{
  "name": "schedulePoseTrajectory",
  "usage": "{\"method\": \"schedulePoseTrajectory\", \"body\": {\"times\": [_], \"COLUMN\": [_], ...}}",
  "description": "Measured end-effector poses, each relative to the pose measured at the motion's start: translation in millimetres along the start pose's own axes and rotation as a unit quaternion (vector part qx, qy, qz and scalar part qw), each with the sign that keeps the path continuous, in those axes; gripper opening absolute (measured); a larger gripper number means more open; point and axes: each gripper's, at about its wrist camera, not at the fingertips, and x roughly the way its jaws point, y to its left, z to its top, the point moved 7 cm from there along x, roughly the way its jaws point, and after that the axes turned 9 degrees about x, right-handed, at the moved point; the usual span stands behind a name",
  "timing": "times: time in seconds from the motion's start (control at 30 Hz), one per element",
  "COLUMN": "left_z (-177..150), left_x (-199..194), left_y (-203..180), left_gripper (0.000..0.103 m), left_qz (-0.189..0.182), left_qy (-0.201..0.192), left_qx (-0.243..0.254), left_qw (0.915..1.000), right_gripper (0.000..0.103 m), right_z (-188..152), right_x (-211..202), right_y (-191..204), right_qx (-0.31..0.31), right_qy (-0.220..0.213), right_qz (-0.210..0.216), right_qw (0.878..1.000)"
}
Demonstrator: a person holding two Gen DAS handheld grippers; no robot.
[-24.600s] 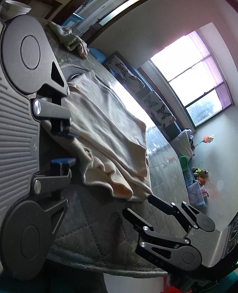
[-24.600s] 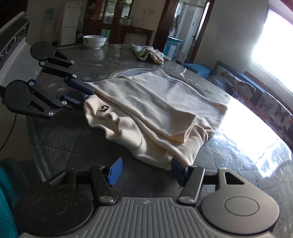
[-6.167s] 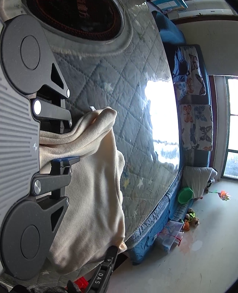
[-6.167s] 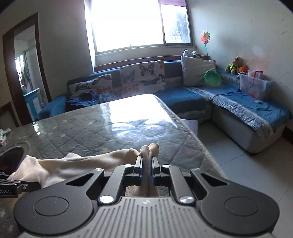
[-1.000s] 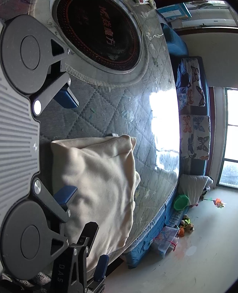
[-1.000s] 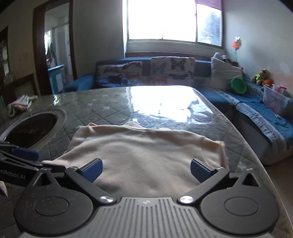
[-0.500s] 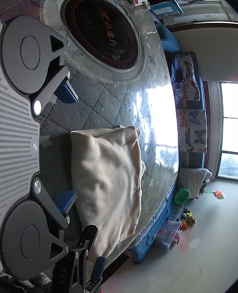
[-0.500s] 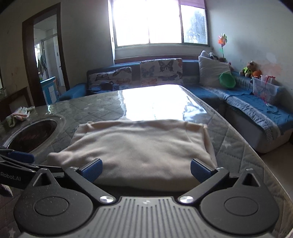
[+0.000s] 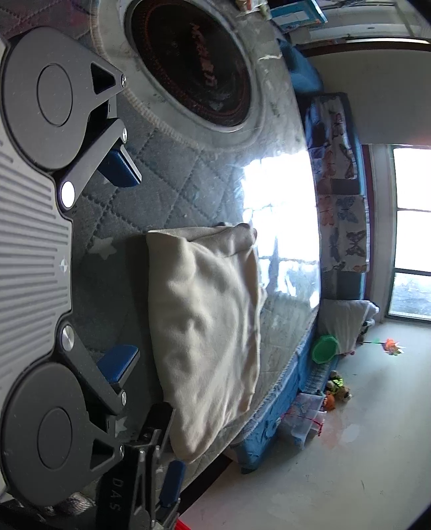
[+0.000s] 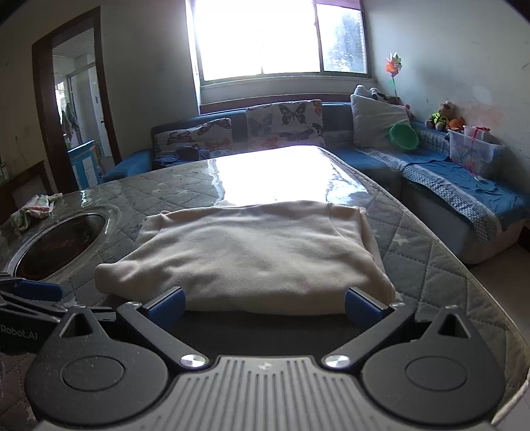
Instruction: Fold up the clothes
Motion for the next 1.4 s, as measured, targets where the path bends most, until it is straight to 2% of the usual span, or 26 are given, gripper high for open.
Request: {"method": "schedulePoseTrajectory", "body": {"times": [0.07, 0.23, 0.63, 1.4], "left_z": [0.1, -6.9, -18.6, -34.0], "left_x": [-2.8, -0.8, -3.0, -11.6], "left_y": [-0.4, -0.9, -2.4, -16.9], "left_gripper": [0.103, 0.103, 0.103, 0.103], "left_qz": [0.005, -0.011, 0.002, 0.01], "left_qy": [-0.006, 0.013, 0.037, 0.048], "left_qx": [0.007, -0.002, 0.001, 0.02], "left_qw": [0.9999, 0.9999, 0.9993, 0.9986], "right_gripper": [0.103, 0.103, 0.103, 0.103], "right_z": [-2.3, -7.3, -16.3, -29.7], "right_x": [-1.1, -4.1, -10.9, -22.4], "right_y": [0.5, 2.5, 3.4, 3.6], "right_qx": [0.001, 0.0, -0.009, -0.018], "right_qy": [0.002, 0.009, 0.021, 0.029], "right_qz": [0.0, 0.002, -0.007, -0.022], "right_qw": [1.0, 1.0, 1.0, 0.999]}}
